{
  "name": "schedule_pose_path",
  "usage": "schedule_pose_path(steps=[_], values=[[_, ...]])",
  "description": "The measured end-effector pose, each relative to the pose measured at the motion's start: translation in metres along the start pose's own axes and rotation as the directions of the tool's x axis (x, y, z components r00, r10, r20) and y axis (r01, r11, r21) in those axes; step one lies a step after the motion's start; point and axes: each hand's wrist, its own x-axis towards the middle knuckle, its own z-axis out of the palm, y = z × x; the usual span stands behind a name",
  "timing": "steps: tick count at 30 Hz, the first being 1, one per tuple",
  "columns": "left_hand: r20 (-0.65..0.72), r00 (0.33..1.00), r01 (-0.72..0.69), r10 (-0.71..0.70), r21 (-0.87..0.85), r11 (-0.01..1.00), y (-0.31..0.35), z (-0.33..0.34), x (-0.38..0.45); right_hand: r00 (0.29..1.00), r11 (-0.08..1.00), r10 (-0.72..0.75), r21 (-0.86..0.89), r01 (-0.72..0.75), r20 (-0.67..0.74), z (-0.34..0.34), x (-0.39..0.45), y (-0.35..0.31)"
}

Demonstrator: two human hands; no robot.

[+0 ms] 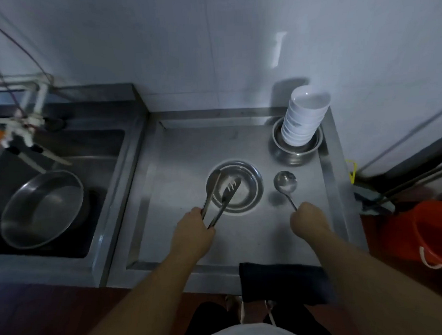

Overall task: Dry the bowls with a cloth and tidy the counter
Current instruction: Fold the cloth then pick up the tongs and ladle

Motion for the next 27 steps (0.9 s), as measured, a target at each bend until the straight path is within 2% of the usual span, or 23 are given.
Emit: schedule_pose_path(steps=[6, 13, 18, 27], values=[[-0.139, 0.986, 0.087, -0.095, -0.063, 0.994, 0.013, -0.019, -0.056, 0.944, 0.941, -0.33, -0.077, 0.33, 0.003, -0.04, -0.027, -0.018], [-0.29, 0.918, 0.231, -0.272, -0.168, 0.958, 0.006, -0.011, -0.145, 0.765, 0.737, -0.635, -0.213, 0.641, 0.104, -0.053, -0.073, -0.036], [-0.411, 0.818, 0.344, -0.403, -0.212, 0.915, -0.018, -0.013, -0.224, 0.662, 0.626, -0.711, -0.215, 0.75, 0.237, -0.043, -0.126, -0.062], [-0.481, 0.554, 0.549, -0.679, -0.402, 0.733, -0.086, -0.024, -0.375, 0.313, 0.267, -0.869, -0.169, 0.949, 0.382, 0.01, -0.259, -0.095]])
